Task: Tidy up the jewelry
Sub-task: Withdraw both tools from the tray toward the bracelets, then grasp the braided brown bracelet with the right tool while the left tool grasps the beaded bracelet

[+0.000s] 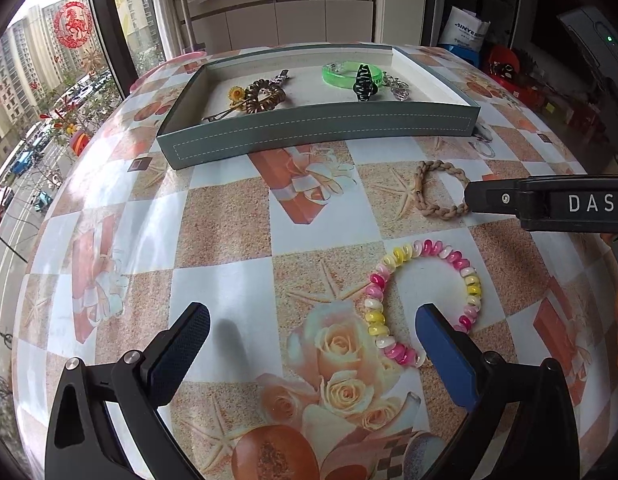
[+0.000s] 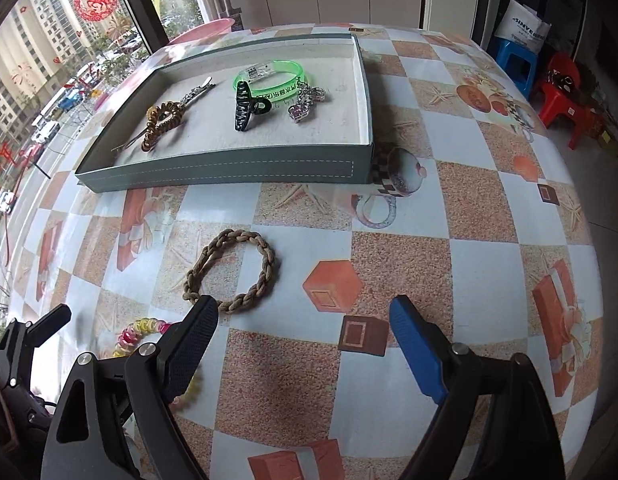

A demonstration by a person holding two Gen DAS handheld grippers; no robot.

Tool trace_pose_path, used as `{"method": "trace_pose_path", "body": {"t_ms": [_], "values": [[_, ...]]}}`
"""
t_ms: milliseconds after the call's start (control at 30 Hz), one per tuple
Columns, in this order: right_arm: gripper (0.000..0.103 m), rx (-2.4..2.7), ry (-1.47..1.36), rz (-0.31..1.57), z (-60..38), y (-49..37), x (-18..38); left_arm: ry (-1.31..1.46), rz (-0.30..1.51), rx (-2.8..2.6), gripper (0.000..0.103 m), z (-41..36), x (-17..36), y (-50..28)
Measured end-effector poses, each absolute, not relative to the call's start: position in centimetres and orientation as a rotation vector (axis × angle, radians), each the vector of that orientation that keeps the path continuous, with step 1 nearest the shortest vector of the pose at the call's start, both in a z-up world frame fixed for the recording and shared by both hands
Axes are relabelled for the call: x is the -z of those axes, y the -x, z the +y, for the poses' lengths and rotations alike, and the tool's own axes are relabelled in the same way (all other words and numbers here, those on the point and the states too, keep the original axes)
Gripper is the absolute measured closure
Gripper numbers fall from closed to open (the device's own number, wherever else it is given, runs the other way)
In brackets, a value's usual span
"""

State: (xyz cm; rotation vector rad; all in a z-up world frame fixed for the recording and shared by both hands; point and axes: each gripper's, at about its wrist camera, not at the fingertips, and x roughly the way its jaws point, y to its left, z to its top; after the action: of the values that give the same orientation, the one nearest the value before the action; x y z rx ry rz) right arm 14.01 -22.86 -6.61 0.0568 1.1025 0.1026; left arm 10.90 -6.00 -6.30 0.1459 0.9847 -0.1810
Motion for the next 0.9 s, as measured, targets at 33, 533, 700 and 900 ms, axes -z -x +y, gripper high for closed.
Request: {"method": "trace_pose_path", "body": {"t_ms": [33, 533, 700, 900], "values": [[0.014, -0.104, -0.043, 1.105, -22.6, -14.3, 6.8, -0.147, 0.984, 0.181, 0.0, -6.1, 6.3, -10.9], [0.031, -0.138, 0.109, 1.067, -19.9, -14.8, 7.1, -0.169, 0.962, 0.244, 0.008, -6.9, 6.0, -10.4], [0.049, -0.169, 0.126, 1.063, -19.2, -14.7, 6.9, -0.191, 0.951, 0.302, 0.035, -7.9, 5.7, -9.8], [0.086, -0.185, 0.14, 1.065, -18.8, -14.4, 6.7, -0.212, 0.95, 0.352, 0.08, -8.5, 5.4, -9.4]]}}
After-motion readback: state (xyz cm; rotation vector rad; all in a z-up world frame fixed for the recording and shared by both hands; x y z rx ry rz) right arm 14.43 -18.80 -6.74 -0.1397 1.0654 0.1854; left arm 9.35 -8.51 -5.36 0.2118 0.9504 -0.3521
